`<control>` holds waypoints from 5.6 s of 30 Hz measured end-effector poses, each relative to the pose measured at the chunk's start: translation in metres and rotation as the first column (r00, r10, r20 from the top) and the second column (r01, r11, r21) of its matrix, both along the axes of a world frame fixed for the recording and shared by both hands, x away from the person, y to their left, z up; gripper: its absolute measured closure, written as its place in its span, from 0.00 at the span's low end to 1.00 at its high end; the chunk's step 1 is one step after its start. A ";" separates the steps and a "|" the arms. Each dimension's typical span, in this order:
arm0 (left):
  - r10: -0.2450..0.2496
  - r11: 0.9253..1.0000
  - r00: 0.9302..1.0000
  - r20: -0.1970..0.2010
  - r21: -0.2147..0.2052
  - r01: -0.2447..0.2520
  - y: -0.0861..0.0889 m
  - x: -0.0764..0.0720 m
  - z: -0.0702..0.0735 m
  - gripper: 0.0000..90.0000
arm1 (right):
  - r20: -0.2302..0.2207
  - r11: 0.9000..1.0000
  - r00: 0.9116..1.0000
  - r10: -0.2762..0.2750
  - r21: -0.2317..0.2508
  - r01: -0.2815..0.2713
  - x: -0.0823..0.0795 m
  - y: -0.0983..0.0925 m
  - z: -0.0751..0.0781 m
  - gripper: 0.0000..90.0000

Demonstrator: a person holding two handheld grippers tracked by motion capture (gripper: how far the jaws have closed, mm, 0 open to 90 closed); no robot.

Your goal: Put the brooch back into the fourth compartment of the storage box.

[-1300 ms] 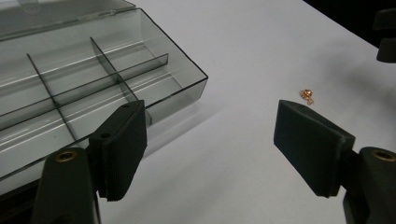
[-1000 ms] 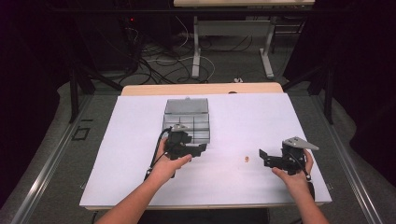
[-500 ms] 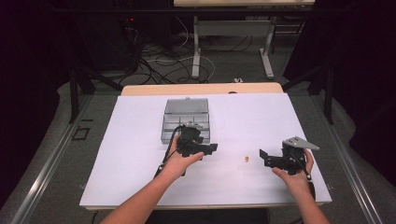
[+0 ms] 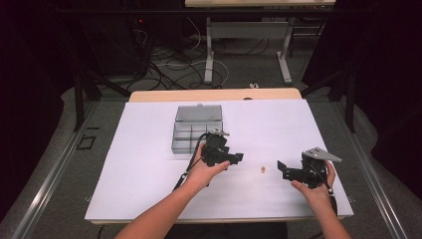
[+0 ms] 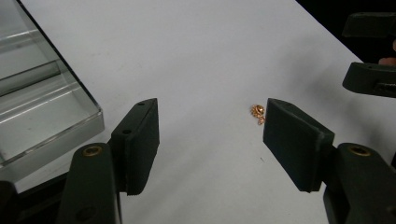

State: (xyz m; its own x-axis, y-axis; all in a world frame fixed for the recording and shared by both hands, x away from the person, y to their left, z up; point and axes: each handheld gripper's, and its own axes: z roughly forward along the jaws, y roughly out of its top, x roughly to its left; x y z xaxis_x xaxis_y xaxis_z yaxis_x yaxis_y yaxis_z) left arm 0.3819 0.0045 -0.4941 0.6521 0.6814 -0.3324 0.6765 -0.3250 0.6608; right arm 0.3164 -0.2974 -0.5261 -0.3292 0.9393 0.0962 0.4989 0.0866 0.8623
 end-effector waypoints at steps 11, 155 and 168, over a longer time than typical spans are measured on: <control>-0.023 1.000 0.998 -0.059 0.009 0.024 -0.017 0.004 -0.006 0.45 | 0.008 1.000 1.000 -0.015 -0.006 0.015 -0.008 -0.001 -0.002 0.01; 0.041 0.995 0.988 -0.149 0.091 -0.027 -0.063 0.032 -0.024 0.88 | -0.004 0.999 0.999 -0.038 0.019 0.038 -0.015 -0.013 -0.004 0.03; 0.101 0.992 0.985 -0.141 0.093 -0.089 -0.034 0.042 -0.014 0.88 | -0.014 1.000 1.000 -0.021 0.016 0.021 -0.012 -0.011 -0.005 0.03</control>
State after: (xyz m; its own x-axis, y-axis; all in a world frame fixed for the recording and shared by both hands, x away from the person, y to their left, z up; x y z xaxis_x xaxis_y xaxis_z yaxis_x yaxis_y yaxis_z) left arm 0.4240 -0.0292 -0.5083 0.5320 0.7681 -0.3563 0.7939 -0.3061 0.5254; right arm 0.3046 -0.3086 -0.5308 -0.3081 0.9442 0.1161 0.5125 0.0619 0.8565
